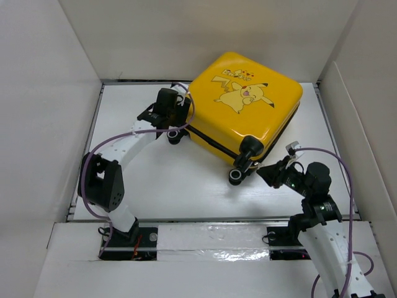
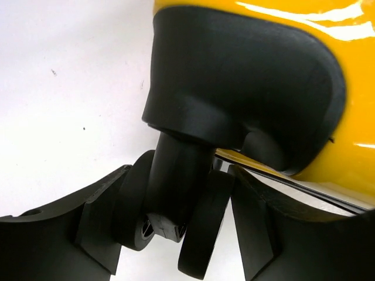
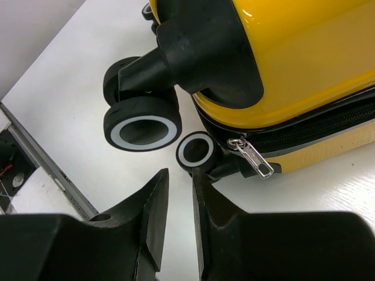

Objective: Pack the luggage

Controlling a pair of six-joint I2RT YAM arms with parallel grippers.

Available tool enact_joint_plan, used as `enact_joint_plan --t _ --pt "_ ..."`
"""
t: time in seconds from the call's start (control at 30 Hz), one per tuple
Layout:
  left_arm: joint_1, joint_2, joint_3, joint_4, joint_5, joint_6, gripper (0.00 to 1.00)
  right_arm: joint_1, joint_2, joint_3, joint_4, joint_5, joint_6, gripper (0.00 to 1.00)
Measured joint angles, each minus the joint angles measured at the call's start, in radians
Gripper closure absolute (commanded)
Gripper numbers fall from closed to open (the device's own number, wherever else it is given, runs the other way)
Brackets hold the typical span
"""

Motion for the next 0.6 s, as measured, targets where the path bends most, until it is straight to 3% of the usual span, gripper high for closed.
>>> enact_joint_plan --t 0.03,0.1,0.2,0.37,0.4,0.5,0.6 --pt "0.001 0.0 0.004 -0.004 0.008 -0.001 1.0 0.0 0.0 0.0 -0.001 0.0 0.0 0.67" --pt "0.002 0.0 0.013 -0.018 0.026 -0.004 1.0 0.0 -0.002 0.0 -0.007 0.001 -0.001 0.6" --pt "0.006 -0.001 0.039 -0.058 0.06 -0.018 1.0 0.0 -0.023 0.0 -0.031 0.019 0.0 0.6" --pt "0.009 -0.024 0.093 -0.129 0.156 -0.08 1.0 0.0 -0.095 0.006 -0.085 0.06 0.004 0.96" --pt "0.008 -0.028 0.111 -0.152 0.176 -0.087 1.0 0.0 -0.108 0.01 -0.097 0.071 0.008 0.97" --pt "0.008 -0.071 0.162 -0.185 0.217 -0.125 1.0 0.0 -0.145 0.016 -0.133 0.114 0.024 0.94" --pt "0.012 -0.147 0.176 -0.171 0.235 -0.145 1.0 0.003 -0.162 0.013 -0.153 0.162 0.047 0.77"
